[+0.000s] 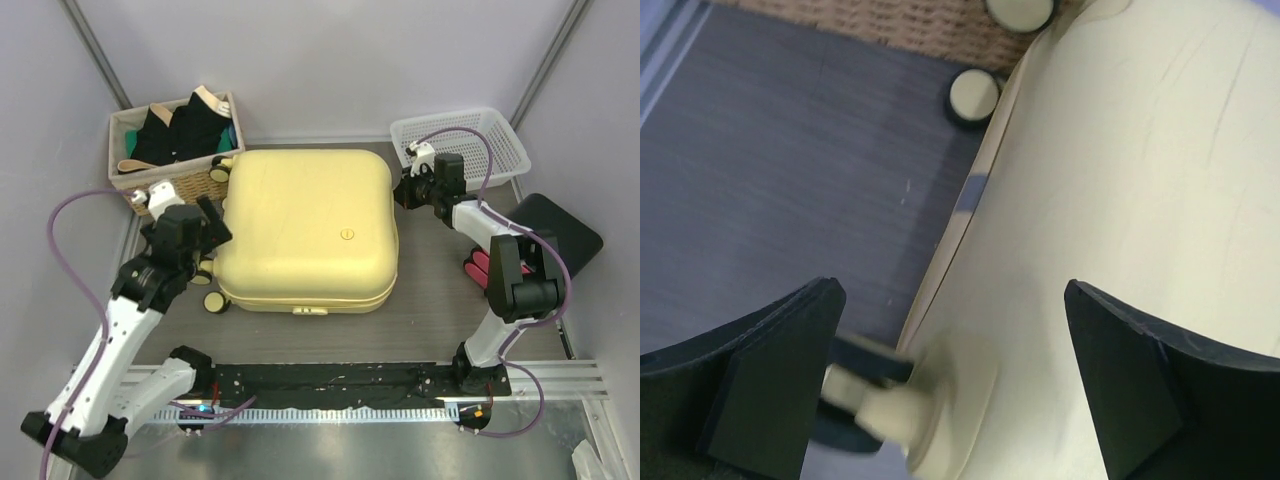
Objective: Open, take out, and arrange the luggage
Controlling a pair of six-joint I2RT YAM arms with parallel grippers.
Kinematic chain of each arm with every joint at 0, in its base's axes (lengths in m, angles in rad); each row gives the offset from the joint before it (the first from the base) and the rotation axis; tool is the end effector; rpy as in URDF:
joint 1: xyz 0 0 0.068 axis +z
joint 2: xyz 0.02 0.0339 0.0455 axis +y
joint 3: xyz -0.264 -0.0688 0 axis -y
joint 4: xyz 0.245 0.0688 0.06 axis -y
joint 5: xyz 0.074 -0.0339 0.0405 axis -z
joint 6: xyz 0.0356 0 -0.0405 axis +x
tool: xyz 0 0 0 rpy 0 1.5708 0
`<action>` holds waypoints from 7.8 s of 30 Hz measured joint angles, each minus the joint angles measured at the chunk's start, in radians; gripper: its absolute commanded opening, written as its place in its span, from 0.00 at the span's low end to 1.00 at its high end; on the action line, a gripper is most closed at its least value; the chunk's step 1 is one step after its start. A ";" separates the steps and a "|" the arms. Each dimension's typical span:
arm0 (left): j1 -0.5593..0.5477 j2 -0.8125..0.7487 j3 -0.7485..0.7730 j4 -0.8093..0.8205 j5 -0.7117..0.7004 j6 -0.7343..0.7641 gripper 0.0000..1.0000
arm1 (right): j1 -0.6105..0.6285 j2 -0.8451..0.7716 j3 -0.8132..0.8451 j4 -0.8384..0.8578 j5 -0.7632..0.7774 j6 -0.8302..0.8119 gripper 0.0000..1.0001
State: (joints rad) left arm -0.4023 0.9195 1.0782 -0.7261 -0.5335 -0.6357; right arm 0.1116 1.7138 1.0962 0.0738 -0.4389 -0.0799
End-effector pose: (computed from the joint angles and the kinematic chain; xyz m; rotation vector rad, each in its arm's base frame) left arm 0.1733 -0.0541 0.3652 -0.5386 1.9807 -0.0706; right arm 0.3789 0.0577 0.2269 -0.4587 2.0429 0.4819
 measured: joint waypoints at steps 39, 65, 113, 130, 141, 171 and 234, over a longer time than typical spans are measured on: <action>0.309 -0.213 -0.464 0.177 0.283 -0.612 0.04 | 0.009 -0.075 -0.100 0.058 0.059 0.073 0.01; 0.759 0.339 -0.253 0.483 0.993 -0.250 0.00 | 0.088 -0.221 -0.230 0.044 0.217 -0.134 0.01; 0.728 0.549 0.046 0.214 0.878 -0.072 0.00 | 0.055 -0.055 -0.112 0.081 -0.129 -0.336 0.01; 0.726 0.538 0.059 0.162 0.833 -0.061 0.00 | 0.024 0.279 0.270 -0.044 -0.485 -0.280 0.04; 0.724 0.453 0.003 0.181 0.768 -0.062 0.00 | 0.032 0.303 0.296 0.102 -0.381 -0.092 0.79; 0.629 0.208 0.115 0.300 0.829 -0.273 0.00 | 0.331 -0.495 0.194 -0.109 0.088 0.243 1.00; 0.432 0.560 0.462 0.396 0.721 -0.327 0.39 | 1.299 0.069 0.445 0.114 1.502 -1.033 0.78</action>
State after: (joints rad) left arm 0.0299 1.4796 1.5402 -0.3305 0.1879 -0.9627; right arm 1.4109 1.7828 1.5414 0.1875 1.0630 -1.1133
